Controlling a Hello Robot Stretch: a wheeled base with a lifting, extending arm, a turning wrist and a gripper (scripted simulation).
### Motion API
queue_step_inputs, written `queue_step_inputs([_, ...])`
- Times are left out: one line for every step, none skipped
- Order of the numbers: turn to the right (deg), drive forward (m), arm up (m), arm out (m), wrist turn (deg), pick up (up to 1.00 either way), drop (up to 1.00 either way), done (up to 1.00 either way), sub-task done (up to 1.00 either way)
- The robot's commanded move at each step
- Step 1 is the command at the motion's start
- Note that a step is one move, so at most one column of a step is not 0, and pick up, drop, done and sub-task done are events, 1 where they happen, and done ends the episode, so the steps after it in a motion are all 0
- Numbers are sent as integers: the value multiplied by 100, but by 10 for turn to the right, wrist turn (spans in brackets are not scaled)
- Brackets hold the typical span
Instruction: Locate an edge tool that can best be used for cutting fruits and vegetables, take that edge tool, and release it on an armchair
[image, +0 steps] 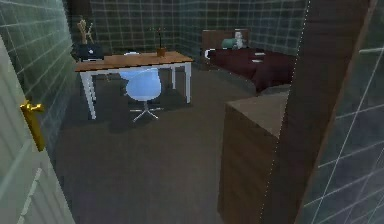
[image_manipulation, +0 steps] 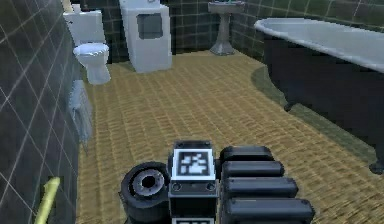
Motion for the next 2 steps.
queue_step_inputs([-30,0,0,0,0,0,0,0,0])
queue_step_inputs([0,70,0,0,0,0,0,0,0])
